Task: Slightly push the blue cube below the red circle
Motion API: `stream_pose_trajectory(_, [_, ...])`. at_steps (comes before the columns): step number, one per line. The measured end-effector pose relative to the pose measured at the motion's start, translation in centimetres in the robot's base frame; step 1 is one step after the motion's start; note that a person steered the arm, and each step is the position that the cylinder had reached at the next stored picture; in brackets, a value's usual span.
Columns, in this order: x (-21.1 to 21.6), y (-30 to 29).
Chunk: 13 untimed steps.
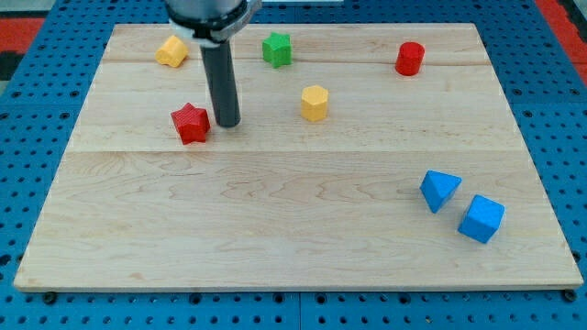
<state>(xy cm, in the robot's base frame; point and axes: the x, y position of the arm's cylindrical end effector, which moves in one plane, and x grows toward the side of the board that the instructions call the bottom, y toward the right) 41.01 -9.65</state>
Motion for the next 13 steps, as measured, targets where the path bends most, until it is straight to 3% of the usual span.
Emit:
stream_pose_trajectory(1, [-0.6,-6.0])
stream_pose_trajectory(2, [-2.2,-8.0])
stream_pose_trajectory(4, [13.9,2.0])
stream_pose_trajectory(5, [18.0,9.2])
stream_pose_trajectory(7, [17.9,28.1])
stream_pose_trajectory(9, [15.0,34.2])
stream_pose_trajectory(10, [11.2,35.3])
stream_pose_trajectory(12, [14.6,39.9])
stream_pose_trajectory(13, [13.1,32.2])
